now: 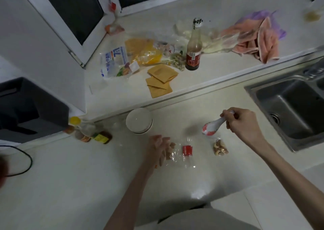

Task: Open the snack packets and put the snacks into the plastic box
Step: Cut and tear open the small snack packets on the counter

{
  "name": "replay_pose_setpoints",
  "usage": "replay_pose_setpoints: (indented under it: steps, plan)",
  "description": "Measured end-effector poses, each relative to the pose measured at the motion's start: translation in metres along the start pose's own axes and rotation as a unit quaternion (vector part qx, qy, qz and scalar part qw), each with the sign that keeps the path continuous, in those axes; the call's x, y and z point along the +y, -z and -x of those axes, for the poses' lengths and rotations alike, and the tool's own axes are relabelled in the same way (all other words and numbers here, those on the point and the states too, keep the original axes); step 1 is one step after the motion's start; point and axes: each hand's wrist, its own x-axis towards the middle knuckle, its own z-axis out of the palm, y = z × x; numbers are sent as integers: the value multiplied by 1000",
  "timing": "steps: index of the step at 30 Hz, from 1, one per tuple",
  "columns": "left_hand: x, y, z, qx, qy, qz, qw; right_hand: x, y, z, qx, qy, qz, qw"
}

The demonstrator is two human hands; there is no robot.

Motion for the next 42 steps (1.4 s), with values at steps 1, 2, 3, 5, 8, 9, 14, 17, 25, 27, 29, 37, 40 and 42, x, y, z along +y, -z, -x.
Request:
replay_pose_setpoints:
  steps: [1, 2, 3, 5, 8, 9, 14, 17, 25, 27, 29, 37, 40, 42]
  plan:
    - [-6, -2, -2, -5, 3, -1, 1000, 7, 1, -3, -2, -6, 1, 1000]
    - [-12, -6, -3, -12, 7, -4, 1000, 14, 2, -5, -4, -12, 2, 1000]
    - [-17, -9, -5, -17, 14, -10, 1000, 20, 2, -8, -6, -19, 1, 1000]
    - [-25, -18, -10, -18, 47, -41, 998, 32, 2, -11, -11, -29, -1, 1000]
    - [-39, -40, -16, -41, 90, -129, 987, 48, 4, -11, -20, -43, 6, 999]
    - [-44, -51, -19, -50, 88, -121, 987, 54, 6, -11, -21, -47, 9, 999]
    - [-58, -113, -30, -92, 55, -137, 985, 88, 30, -4, -5, -90, 15, 996]
    - [-63, -147, -36, -109, 63, -146, 981, 109, 48, 1, 2, -112, 10, 994]
    - [-66, -219, -51, -156, 83, -199, 964, 153, 82, 8, 25, -142, 19, 989]
    - [-62, -228, -55, -154, 80, -219, 960, 159, 85, 6, 21, -142, 13, 989]
    - [-58, -230, -58, -142, 71, -223, 962, 161, 85, 3, 20, -143, 4, 990]
    - [-54, -203, -71, -63, 59, -171, 982, 148, 71, -16, -15, -117, -3, 993]
    - [-54, -197, -71, -23, 40, -178, 983, 143, 64, -22, -27, -111, 3, 993]
    - [-53, -196, -71, -11, 21, -191, 981, 140, 59, -25, -32, -102, 5, 994]
